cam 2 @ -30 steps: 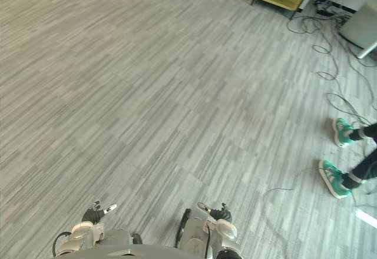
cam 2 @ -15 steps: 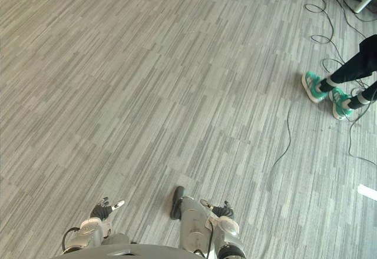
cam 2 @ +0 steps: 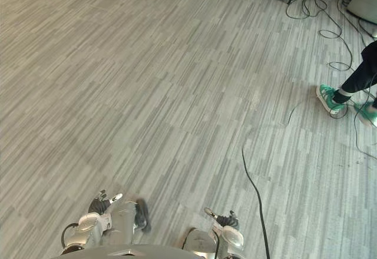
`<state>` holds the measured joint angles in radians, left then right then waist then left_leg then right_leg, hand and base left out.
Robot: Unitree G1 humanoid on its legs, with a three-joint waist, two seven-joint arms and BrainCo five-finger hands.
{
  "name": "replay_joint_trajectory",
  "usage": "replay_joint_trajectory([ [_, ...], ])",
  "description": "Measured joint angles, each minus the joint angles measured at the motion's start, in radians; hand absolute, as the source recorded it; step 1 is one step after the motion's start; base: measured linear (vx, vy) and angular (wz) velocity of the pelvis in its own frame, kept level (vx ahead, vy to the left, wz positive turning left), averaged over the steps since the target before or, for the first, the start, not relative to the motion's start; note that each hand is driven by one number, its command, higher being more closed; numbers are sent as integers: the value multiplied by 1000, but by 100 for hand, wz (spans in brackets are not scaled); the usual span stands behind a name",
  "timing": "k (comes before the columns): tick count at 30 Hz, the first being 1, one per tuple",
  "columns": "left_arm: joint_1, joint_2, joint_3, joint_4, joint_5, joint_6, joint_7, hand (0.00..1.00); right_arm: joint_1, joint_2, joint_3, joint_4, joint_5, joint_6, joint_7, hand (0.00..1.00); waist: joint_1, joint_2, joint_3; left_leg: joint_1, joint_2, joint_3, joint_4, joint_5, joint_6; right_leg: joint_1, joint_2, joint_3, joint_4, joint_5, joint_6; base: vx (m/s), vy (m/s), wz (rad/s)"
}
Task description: Pick up cushions and gather them together orderly.
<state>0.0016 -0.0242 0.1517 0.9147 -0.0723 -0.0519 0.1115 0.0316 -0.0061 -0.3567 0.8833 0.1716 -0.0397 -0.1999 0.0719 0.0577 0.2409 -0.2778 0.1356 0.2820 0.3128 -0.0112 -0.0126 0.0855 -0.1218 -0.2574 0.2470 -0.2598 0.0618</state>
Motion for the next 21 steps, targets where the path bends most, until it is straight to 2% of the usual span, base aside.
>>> replay_joint_trajectory([
  [1, -6, 10, 1, 1, 0, 0, 2, 0, 4, 21, 4, -3, 1, -1, 1, 0, -8, -30, -17, 20, -26, 20, -22, 9, 12, 11, -20, 5, -35, 20, -2, 461, 219, -7],
  [2, -8, 12, 1, -1, 0, -1, 6, 0, 1, 30, 3, -2, 1, 0, 1, 0, -10, -36, -19, 17, -29, 21, -8, 2, 22, 23, -19, 7, -59, 43, -5, 418, 192, 14],
  [3, -13, 18, 5, -2, 0, -4, 7, 0, -3, 55, -1, -1, 1, 0, 1, 0, 0, -50, -17, -28, -3, 22, 134, -31, 36, 74, -15, 34, -135, 123, -17, 298, 189, -2],
  [4, -16, 25, 7, -2, 0, -6, 5, 0, -8, 61, -9, 3, 1, 0, 1, 0, 12, -51, -14, -66, 20, 27, 233, -39, 42, 90, -13, 54, -145, 146, -6, 322, 268, -14],
  [5, -16, 37, 8, 1, 0, -10, 5, 0, -8, 66, -9, 9, 1, -1, 0, 0, 26, -62, -33, -91, 3, 19, 233, -96, 8, 112, -28, 89, -147, 152, 7, 242, 233, -20],
  [6, -5, 36, 7, 6, 0, -7, 6, 0, 7, 62, -10, 8, 0, -1, 0, 0, 26, -58, -54, -75, -7, 3, 144, -84, 22, 116, -29, 96, -145, 149, 12, 246, 255, -33],
  [7, 13, 24, 1, 11, 0, -7, 6, 0, 10, 47, -10, 13, 0, -2, 1, 0, 31, -42, -69, -65, -10, -7, 131, -88, 60, 124, -20, 114, -132, 134, 33, 293, 280, -45],
  [8, 22, 40, -3, 29, 0, -6, 4, 0, 3, 44, -9, 38, -1, -1, 3, 0, 30, -69, -95, -50, -38, 27, 168, -167, 47, 78, -75, 144, -8, 95, 62, 284, 281, -43],
  [9, 23, 42, -8, 40, -1, -5, 5, 0, 5, 44, -9, 40, -1, -1, 3, 0, 26, -69, -102, -44, -44, 30, 168, -184, 45, 43, -85, 159, 69, 88, 72, 353, 297, -20],
  [10, 22, 53, -25, 48, 0, -1, 3, 0, 6, 47, -9, 46, -2, 1, 5, 0, 11, -75, -100, -19, -61, 33, 161, -204, 51, -34, -101, 198, 257, 89, 92, 331, 205, 4],
  [11, 21, 68, -47, 56, 0, 1, 1, 0, 10, 49, -9, 38, -3, 2, 9, 0, 1, -88, -98, 16, -80, 40, 156, -223, 54, -125, -104, 240, 482, 103, 128, 270, 146, 6],
  [12, 20, 71, -55, 59, 0, 3, 0, 0, 10, 47, -9, 39, -3, 2, 13, 0, 0, -92, -96, 40, -85, 46, 156, -236, 56, -157, -103, 248, 575, 108, 138, 263, 99, -4],
  [13, 23, 79, -74, 60, 0, 6, -4, 0, 11, 41, -9, 40, -3, 2, 16, 0, -2, -94, -92, 86, -93, 56, 155, -248, 69, -202, -105, 231, 704, 104, 131, 251, 82, -14],
  [14, 24, 81, -84, 60, 0, 11, -7, 0, 11, 35, -9, 40, -4, 2, 17, 0, -8, -86, -84, 141, -99, 61, 151, -275, 71, -244, -115, 173, 785, 80, 90, 380, 107, -17],
  [16, 29, 82, -84, 60, 2, 11, -7, 0, 10, 34, -9, 38, -4, 0, 18, 0, -19, -91, -87, 210, -99, 76, 118, -288, 69, -296, -120, 88, 797, 32, 57, 323, 41, -13],
  [18, 30, 79, -86, 75, 18, 12, -8, 0, 9, 28, -22, 47, -4, -1, 18, 0, -31, -87, -84, 285, -91, 80, 55, -284, 62, -342, -107, -30, 643, -23, 27, 257, -28, -3],
  [19, 29, 79, -85, 77, 18, 12, -8, 0, 8, 27, -28, 47, -4, -1, 18, 0, -33, -87, -83, 301, -88, 81, 43, -282, 60, -351, -101, -45, 596, -23, 25, 327, -91, -2],
  [20, 23, 78, -85, 78, 18, 12, -8, 0, 6, 25, -45, 54, -3, 0, 18, 0, -41, -83, -80, 329, -80, 81, 11, -282, 50, -373, -90, -80, 486, -21, 19, 394, -143, -9],
  [21, 22, 69, -86, 81, 19, 13, -8, 0, 1, 6, -51, 69, -3, 0, 18, 0, -44, -60, -66, 357, -52, 82, -13, -285, 30, -390, -58, -106, 340, 7, -3, 389, -160, -10],
])
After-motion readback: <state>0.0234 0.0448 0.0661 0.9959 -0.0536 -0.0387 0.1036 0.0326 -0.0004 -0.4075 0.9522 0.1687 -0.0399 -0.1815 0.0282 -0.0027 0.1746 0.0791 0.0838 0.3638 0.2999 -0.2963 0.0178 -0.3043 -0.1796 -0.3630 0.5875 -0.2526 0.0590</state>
